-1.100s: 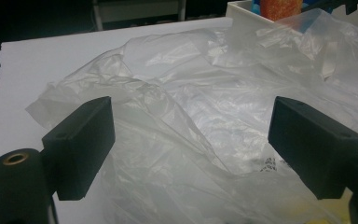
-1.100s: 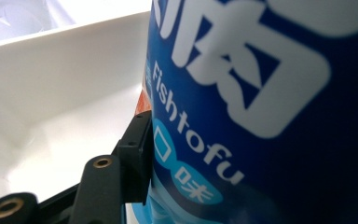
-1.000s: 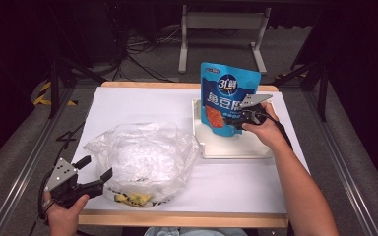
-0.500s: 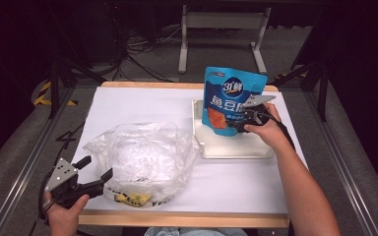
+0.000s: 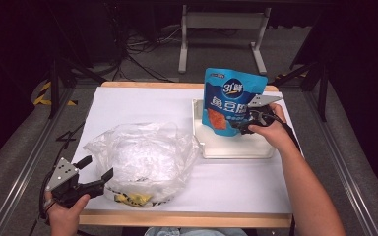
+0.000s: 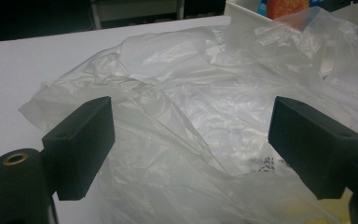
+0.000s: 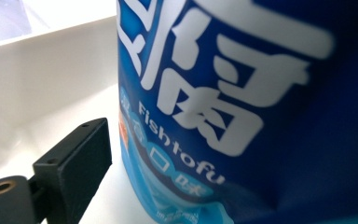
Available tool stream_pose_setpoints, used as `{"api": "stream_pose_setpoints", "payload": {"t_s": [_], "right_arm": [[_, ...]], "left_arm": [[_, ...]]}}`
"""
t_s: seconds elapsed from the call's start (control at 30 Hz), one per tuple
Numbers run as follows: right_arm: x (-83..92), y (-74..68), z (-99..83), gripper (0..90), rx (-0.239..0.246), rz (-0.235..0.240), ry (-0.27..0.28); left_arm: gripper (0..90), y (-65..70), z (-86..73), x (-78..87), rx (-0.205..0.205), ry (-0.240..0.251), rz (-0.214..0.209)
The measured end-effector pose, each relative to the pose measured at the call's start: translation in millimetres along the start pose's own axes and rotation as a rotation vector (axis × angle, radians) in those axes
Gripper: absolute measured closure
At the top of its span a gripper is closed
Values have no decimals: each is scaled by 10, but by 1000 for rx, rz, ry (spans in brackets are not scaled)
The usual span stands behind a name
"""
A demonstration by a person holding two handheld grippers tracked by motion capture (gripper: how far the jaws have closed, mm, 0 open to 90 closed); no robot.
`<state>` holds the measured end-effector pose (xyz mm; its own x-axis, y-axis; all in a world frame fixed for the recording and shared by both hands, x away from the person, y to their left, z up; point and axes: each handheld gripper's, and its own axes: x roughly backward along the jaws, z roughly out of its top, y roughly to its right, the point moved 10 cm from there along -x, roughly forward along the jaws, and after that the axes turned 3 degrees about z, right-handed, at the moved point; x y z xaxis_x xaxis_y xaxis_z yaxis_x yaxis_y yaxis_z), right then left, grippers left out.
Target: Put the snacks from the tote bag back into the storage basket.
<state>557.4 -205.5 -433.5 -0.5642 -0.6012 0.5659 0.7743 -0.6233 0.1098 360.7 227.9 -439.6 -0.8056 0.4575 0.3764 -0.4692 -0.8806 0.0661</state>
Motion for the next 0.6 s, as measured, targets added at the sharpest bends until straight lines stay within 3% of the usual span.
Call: {"api": "stream_pose_setpoints", "payload": {"t_s": [0.4,0.6], "right_arm": [[349,18,35,72,-17,-46,10],[619,-66,105,72,-40,-80,23]], "left_arm": [[155,7,0,-8,3,-5,-3],[155,11,1,-13,0,-7,-6]]}}
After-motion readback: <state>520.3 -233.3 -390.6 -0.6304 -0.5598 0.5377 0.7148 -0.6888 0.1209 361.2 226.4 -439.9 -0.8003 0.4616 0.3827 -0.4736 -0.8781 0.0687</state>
